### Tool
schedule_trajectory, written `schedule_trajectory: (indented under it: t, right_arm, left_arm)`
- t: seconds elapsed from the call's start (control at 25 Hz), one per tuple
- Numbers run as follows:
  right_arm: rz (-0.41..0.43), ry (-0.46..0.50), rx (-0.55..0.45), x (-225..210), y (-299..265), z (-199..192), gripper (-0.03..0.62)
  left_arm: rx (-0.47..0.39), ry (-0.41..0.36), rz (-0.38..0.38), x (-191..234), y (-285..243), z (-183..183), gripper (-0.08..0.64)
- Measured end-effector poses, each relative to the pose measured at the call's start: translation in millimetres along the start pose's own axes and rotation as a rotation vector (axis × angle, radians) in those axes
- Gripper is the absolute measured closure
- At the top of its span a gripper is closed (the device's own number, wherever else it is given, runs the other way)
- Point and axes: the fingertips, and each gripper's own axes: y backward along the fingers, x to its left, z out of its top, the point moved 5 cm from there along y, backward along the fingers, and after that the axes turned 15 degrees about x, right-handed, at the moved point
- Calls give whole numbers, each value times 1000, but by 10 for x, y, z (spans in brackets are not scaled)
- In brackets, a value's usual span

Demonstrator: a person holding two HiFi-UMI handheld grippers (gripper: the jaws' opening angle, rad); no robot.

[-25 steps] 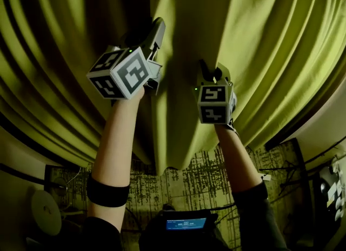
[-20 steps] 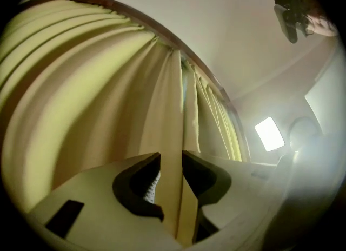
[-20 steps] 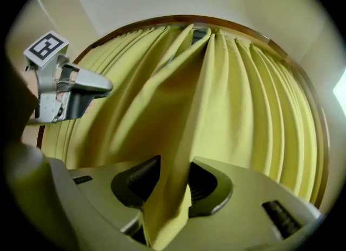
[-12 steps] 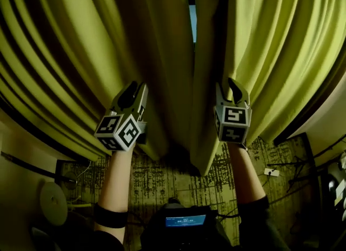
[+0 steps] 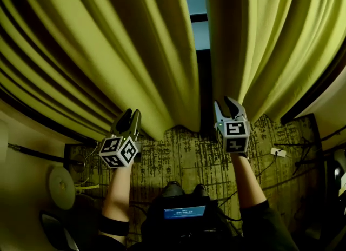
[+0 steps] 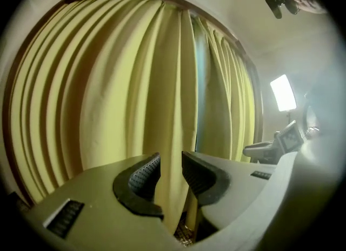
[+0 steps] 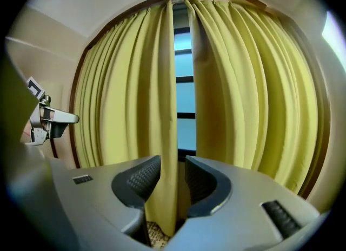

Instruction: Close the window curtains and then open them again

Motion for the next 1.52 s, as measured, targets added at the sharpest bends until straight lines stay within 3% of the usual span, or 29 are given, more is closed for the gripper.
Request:
schedule_trajectory:
  t: [0.16, 0.32, 0.44, 0.56, 1.04, 1.28, 1.52]
  right_arm:
    - [69, -1, 52, 220, 4, -430, 486]
    - [94, -3, 100, 575, -6, -639, 531]
    - [108, -5, 140, 906, -4, -782, 563]
    - [99, -1, 162, 1319, -41, -894, 572]
    - [78, -52, 234, 2566, -32, -1199, 577]
    - [58, -63, 289, 2878, 70, -1313, 577]
    - [50, -82, 310, 2748, 198, -1400, 577]
  left_arm:
    - [66, -23, 48, 111, 190, -370, 453]
    - [101, 6, 67, 384, 353, -703, 470]
    - [127, 20, 76, 619, 505, -970, 529]
    - [141, 22, 84, 1002, 731, -1169, 565]
    - [186, 65, 54, 2148, 1332, -1684, 566]
    - [207, 80, 29, 2375, 1489, -1810, 566]
    - [204, 122, 40, 2310, 1595, -1918, 566]
